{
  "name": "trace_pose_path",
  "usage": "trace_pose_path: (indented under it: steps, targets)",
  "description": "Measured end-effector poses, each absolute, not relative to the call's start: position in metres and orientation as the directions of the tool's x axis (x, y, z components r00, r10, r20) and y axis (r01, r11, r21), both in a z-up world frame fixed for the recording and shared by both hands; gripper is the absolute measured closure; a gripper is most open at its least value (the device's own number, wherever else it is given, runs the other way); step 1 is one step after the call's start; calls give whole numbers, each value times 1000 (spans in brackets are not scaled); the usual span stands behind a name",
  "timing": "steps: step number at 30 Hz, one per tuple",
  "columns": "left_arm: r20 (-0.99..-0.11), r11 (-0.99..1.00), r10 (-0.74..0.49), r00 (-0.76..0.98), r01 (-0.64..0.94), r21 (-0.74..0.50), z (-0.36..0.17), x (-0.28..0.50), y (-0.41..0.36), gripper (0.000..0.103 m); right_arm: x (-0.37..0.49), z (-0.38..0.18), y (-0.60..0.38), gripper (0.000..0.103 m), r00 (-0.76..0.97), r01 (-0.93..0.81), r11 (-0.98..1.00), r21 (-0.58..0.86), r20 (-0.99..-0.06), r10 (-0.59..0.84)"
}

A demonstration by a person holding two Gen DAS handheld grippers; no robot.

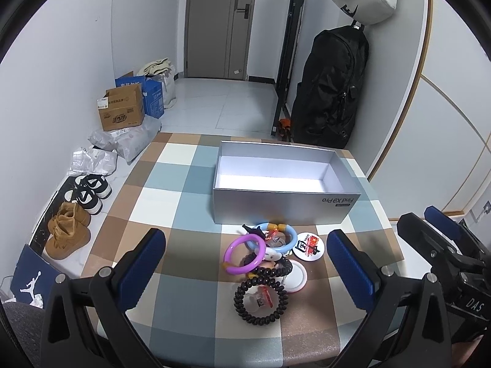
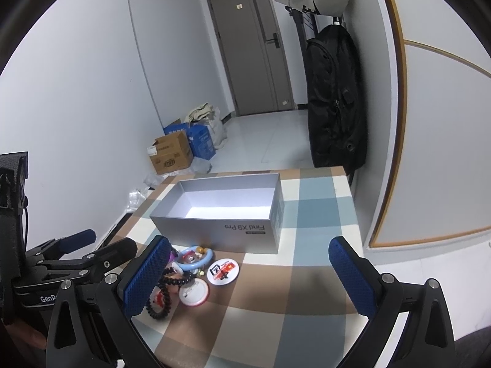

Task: Organize jewelry
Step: 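Move the left tool toward the jewelry pile in front of the box, then close the left gripper on the black coiled bracelet and lift it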

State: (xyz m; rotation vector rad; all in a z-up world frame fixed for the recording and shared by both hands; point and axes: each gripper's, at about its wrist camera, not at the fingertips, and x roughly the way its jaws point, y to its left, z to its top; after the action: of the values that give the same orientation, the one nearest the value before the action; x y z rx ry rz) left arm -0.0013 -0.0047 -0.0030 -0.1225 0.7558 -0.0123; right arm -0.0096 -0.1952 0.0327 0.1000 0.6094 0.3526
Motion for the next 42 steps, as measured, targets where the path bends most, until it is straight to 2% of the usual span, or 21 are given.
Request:
trace_pose_path:
  steps: [29,36,42]
  targets:
    - [-705,991,-83,705,-18,-135,-11,1,-4,1,-8,31,-197,0,753,-285,936,208,-556,353]
    - [-730,976,-179,659,26,-215,-19,2,0,1,-6,31,-196,0,758,-279,943,181,-561,332]
    - [-774,954,-264,575,38,-297,-38,0,11,1,5,24,-202,0,738,-237,952,194,-602,306]
